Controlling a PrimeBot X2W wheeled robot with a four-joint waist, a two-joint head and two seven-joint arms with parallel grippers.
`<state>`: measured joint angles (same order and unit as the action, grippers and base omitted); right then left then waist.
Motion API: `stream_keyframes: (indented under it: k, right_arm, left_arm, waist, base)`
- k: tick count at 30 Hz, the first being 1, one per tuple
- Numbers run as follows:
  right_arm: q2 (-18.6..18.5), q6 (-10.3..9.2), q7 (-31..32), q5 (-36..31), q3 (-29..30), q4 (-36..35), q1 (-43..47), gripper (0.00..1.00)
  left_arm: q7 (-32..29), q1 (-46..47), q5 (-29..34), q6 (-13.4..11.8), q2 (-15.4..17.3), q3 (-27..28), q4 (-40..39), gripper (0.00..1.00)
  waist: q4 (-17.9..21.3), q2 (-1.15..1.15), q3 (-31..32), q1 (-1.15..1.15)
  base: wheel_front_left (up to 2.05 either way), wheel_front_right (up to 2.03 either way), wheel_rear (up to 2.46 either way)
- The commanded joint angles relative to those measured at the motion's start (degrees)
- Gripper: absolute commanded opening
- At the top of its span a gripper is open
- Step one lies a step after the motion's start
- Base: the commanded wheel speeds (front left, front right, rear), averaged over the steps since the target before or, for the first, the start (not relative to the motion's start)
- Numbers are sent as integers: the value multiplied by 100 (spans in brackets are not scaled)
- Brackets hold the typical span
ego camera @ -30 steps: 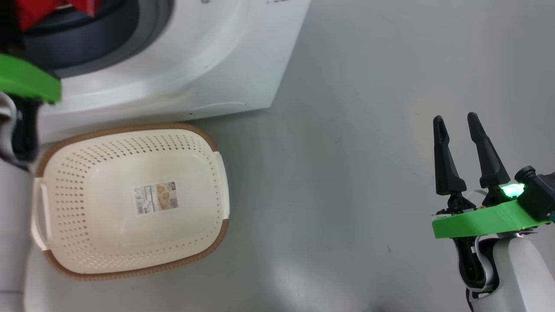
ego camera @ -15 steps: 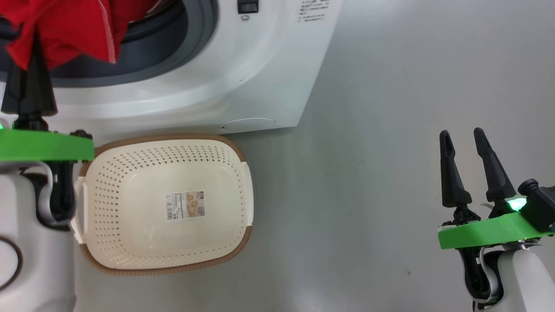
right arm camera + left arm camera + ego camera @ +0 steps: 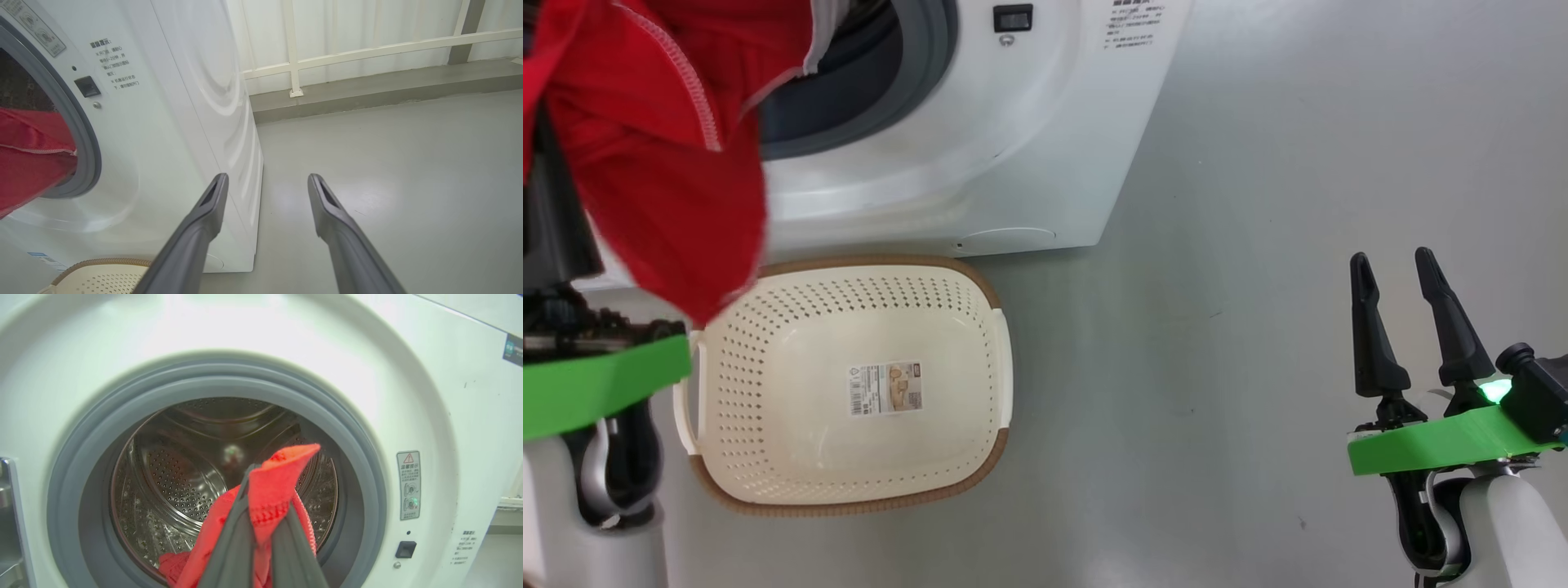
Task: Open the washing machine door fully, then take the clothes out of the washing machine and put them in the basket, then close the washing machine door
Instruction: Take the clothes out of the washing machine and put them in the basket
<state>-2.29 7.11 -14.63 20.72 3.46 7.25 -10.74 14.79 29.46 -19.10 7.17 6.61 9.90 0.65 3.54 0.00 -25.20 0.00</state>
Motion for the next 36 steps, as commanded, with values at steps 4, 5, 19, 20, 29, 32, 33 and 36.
stream_keyframes:
  k: [4, 5, 19, 20, 29, 32, 33, 36]
  right_arm:
    - [-59, 37, -37, -70, -86, -149, 104, 100]
    - [-59, 37, -37, -72, -88, -150, 105, 100]
    - [-59, 37, -37, -54, -145, -122, 64, 100]
    - [-59, 37, -37, -50, -153, -126, 65, 100]
    - [-59, 37, -37, -12, -191, -153, 38, 100]
    - [-59, 37, -37, -7, -191, -172, -7, 100]
    - [-59, 37, -37, -6, -192, -178, -20, 100]
    - [-59, 37, -37, 6, -204, -203, -60, 100]
  left_arm:
    - [21, -232, 59, 31, 52, 266, -801, 0]
    - [21, -259, 51, 31, 17, 295, -957, 0]
    - [21, -702, 142, 32, -129, 198, -1399, 0]
    - [21, -758, 180, 32, -121, 150, -1261, 0]
    - [21, -1036, 255, 32, -237, -174, 224, 0]
    - [21, -977, 316, 32, -223, -277, 738, 0]
    - [21, -946, 313, 32, -227, -292, 910, 0]
    - [21, -818, 337, 32, -205, -364, 1439, 0]
  waist:
    - [-32, 0, -8, 0]
    - [-35, 0, -11, 0]
    - [-7, 0, -42, 0]
    - [2, 0, -51, 0]
    - [22, 0, -213, 0]
    - [23, 0, -318, 0]
    - [22, 0, -352, 0]
    - [29, 0, -473, 0]
  base:
    - [0, 0, 0]
    - [0, 0, 0]
    - [0, 0, 0]
    - [0, 0, 0]
    - [0, 0, 0]
    - [0, 0, 0]
    - [0, 0, 0]
    - [0, 0, 0]
